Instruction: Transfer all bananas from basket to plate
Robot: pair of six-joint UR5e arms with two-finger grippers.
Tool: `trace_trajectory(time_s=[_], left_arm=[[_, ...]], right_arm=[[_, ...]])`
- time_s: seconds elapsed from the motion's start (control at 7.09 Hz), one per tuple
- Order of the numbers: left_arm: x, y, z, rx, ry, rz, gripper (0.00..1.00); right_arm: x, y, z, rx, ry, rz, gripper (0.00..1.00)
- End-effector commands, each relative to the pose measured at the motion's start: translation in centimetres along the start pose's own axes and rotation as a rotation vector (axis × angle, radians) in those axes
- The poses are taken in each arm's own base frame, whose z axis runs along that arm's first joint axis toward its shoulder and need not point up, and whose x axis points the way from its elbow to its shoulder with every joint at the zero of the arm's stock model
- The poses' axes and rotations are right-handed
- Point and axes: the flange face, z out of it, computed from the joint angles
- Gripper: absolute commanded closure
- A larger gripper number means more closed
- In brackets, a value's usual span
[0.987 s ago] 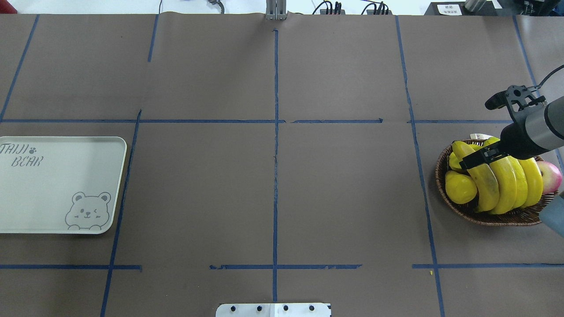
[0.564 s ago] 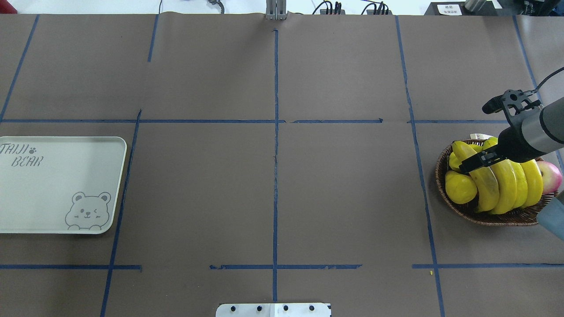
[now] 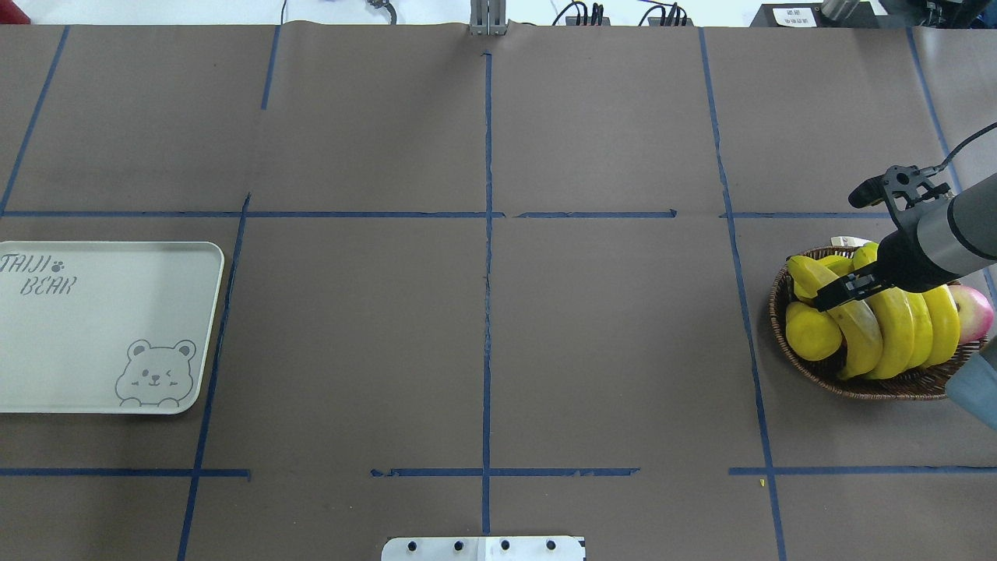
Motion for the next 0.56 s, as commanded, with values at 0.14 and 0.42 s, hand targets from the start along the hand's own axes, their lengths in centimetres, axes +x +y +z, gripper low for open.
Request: trace_trajectory(time_s=[0.14,0.42], left_arm=[[0.13,-0.01,-0.12,0.002,0.000,-0.003,0.00],[0.14,-0.01,-0.12,0.002,0.002,-0.003,0.00]], right_arm=[[1.05,1.19,0.41,-0.016,0.009,-0.018,0.29],[1.04,1.19,0.40,-0.015,0.008,-0.023,0.31]])
